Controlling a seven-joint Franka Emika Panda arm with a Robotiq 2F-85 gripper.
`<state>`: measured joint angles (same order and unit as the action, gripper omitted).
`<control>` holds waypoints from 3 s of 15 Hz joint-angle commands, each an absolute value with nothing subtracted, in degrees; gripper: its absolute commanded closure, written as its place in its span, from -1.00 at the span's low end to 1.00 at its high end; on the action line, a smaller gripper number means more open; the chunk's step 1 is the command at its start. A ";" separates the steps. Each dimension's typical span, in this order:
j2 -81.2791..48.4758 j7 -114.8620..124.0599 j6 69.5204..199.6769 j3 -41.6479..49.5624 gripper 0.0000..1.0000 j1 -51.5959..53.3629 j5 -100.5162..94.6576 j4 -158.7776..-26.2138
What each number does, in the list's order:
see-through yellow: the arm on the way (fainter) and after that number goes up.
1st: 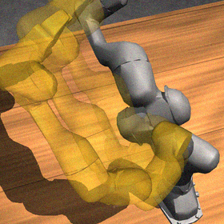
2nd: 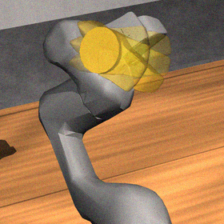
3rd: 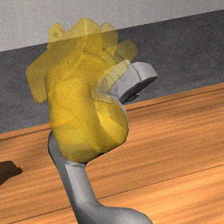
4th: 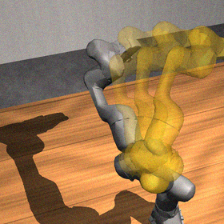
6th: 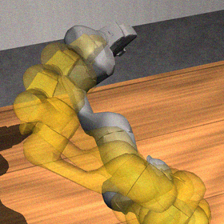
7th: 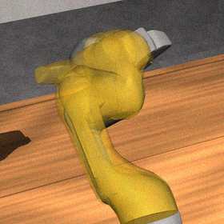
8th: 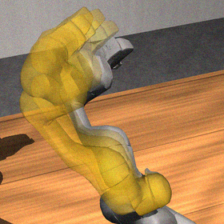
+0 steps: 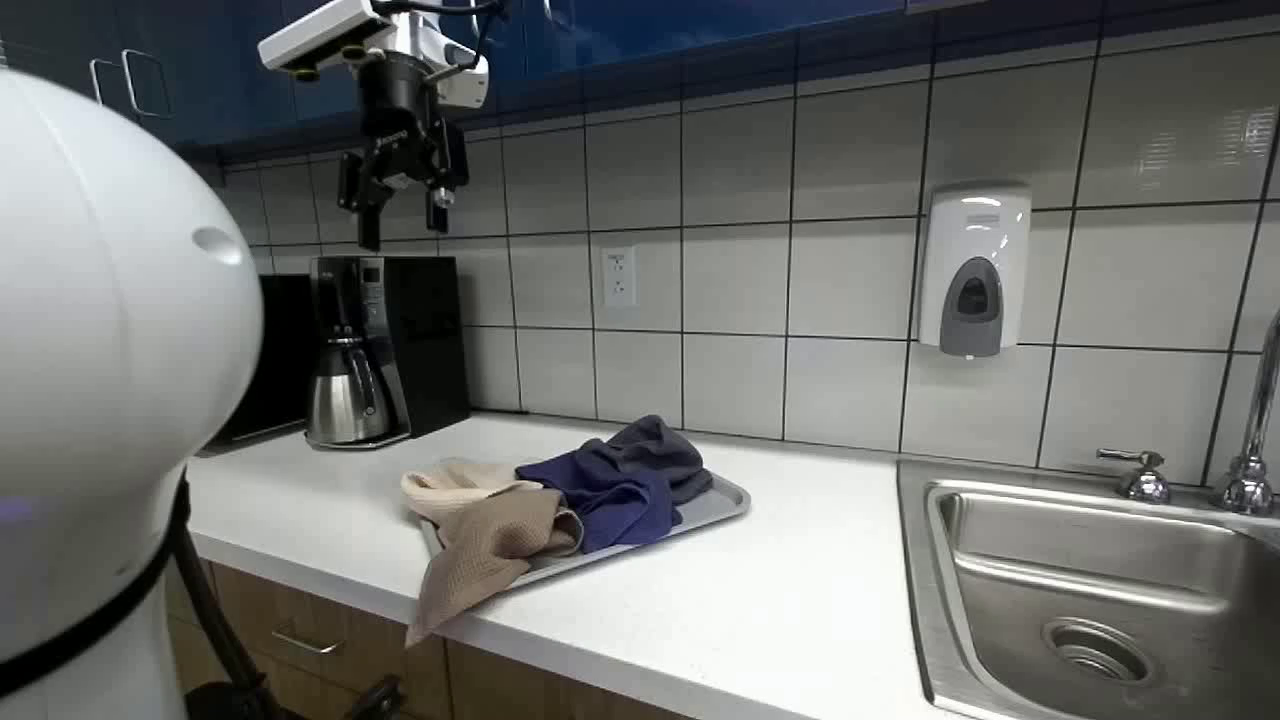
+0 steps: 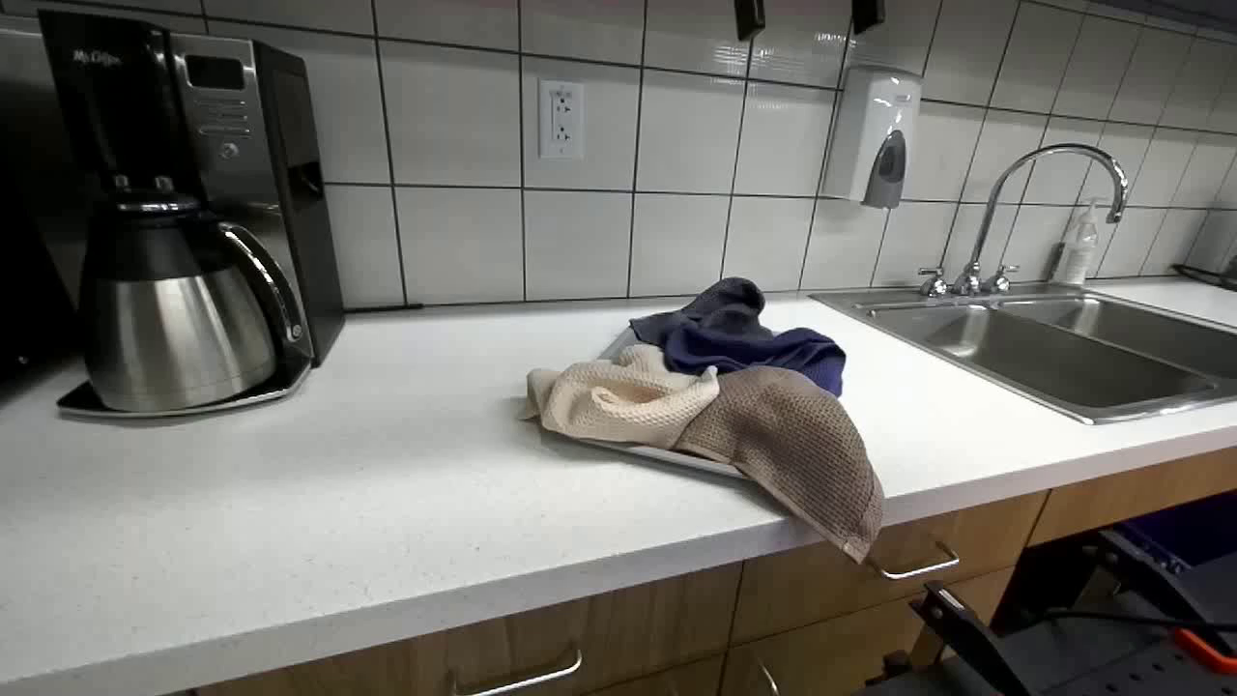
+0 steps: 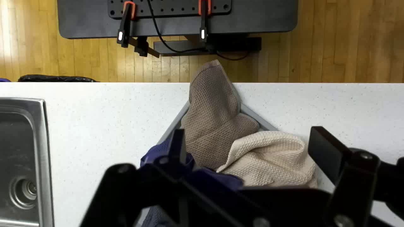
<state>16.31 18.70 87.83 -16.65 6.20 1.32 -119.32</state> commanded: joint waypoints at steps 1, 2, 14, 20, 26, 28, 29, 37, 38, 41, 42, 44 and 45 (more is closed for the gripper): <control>16.13 18.98 87.71 -15.67 -1.00 7.34 1.07 -119.18; 16.13 18.98 87.72 -15.67 -1.00 7.34 1.07 -119.18; 16.26 18.75 88.58 -15.72 -1.00 7.26 0.15 -119.82; 16.67 18.59 98.55 -14.54 -1.00 6.82 -1.43 -125.28; 16.71 18.78 109.45 -13.25 -1.00 6.93 -0.09 -131.02; 16.72 18.70 112.74 -13.17 -1.00 7.04 0.12 -132.67; 16.76 18.70 114.29 -13.16 -1.00 7.08 0.16 -133.60; 17.83 20.81 121.06 -13.66 -1.00 7.50 0.84 -140.02; 17.97 21.74 121.75 -13.85 -1.00 7.54 0.78 -140.82; 18.12 24.79 123.96 -14.33 -1.00 7.75 0.49 -142.89; 18.12 25.94 124.70 -14.44 -1.00 7.82 0.50 -143.57; 17.97 27.82 126.21 -14.69 -1.00 7.88 0.47 -144.83; 17.88 28.62 126.83 -14.84 -1.00 7.86 0.45 -145.37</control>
